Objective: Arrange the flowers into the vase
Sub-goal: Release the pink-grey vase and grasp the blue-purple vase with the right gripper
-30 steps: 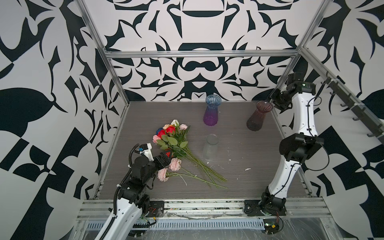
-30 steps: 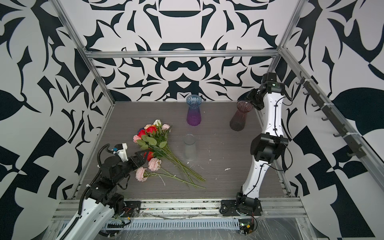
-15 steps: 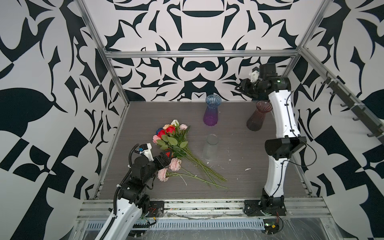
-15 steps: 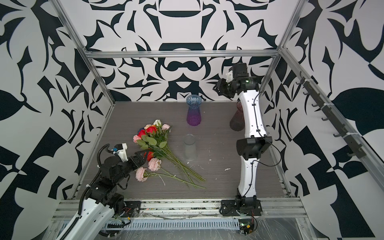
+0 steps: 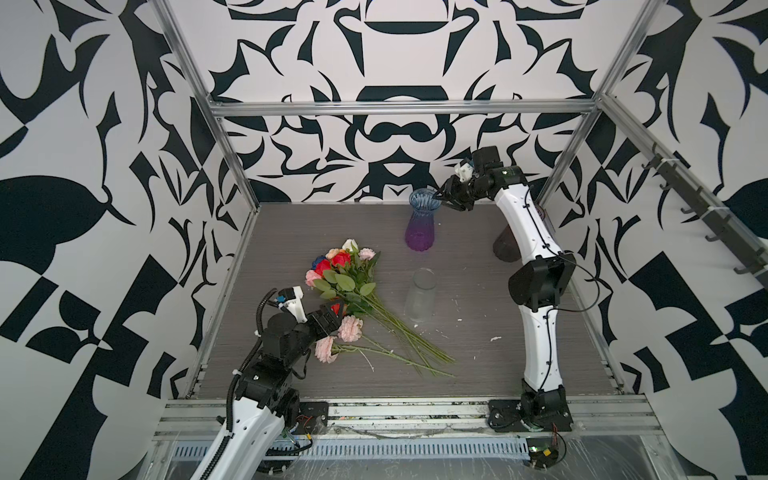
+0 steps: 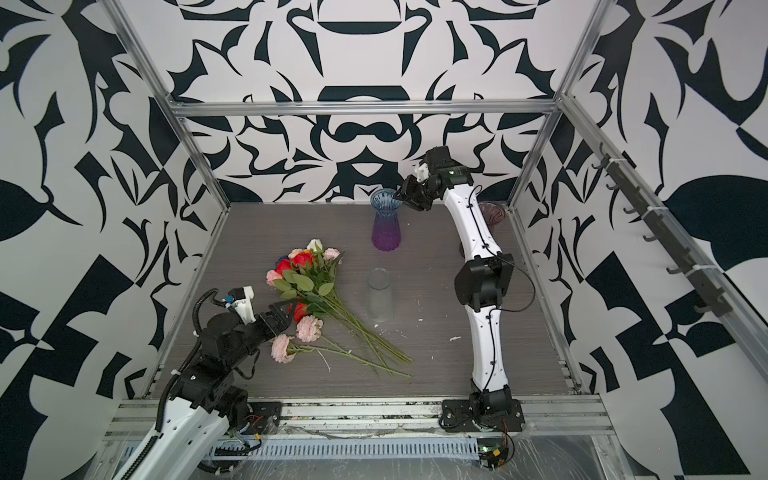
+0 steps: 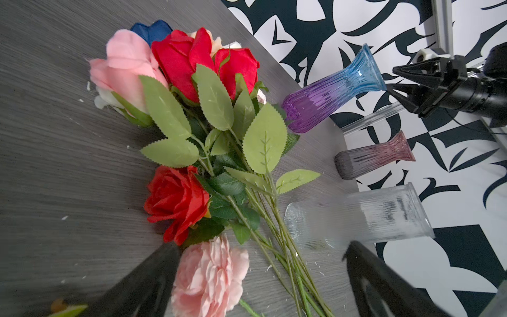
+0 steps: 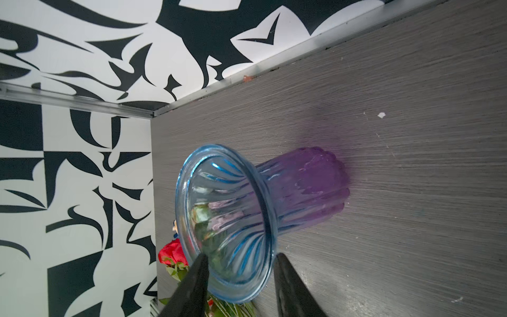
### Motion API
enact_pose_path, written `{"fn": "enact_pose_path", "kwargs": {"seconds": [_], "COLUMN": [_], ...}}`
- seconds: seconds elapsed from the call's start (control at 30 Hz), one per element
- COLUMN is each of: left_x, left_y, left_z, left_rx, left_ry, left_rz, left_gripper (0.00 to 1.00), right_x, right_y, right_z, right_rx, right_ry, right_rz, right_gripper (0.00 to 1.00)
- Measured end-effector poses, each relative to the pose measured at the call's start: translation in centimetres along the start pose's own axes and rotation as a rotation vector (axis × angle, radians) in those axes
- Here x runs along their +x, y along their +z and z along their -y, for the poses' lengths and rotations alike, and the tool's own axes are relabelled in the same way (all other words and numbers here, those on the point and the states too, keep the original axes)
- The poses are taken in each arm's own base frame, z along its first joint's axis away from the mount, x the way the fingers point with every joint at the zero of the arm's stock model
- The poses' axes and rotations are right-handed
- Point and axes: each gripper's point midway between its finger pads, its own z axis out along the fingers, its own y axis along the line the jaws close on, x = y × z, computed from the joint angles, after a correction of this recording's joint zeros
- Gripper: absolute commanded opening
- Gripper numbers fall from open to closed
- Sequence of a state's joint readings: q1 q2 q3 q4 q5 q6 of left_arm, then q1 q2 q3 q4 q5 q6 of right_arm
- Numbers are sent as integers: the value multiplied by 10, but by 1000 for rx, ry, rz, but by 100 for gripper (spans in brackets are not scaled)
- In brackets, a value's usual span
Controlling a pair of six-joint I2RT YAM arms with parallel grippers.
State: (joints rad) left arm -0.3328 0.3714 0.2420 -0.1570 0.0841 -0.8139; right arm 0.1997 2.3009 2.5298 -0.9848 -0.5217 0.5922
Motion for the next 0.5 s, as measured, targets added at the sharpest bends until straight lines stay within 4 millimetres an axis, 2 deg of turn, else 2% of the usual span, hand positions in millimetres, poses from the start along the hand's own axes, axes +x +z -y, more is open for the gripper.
{"fn": "enact_pose_path", "kwargs": {"seconds": [0.17,0.4,0.5], "left_x": [0,-1,-2], "left_y": [0,-1,-2], "left_z": [1,2,2], "left_rx": [3,10,12], "left_ry": [0,2,2], "left_rz": [-1,7,9], "left_gripper": [99,99,99], "right_x": [-2,-1,-1], "right_y": [5,7,8], "right_z": [4,6,7], "right_rx": [5,15,19], "right_ry": [28,49,55], "right_rz": [3,3,4], "right_gripper": [36,19,15]}}
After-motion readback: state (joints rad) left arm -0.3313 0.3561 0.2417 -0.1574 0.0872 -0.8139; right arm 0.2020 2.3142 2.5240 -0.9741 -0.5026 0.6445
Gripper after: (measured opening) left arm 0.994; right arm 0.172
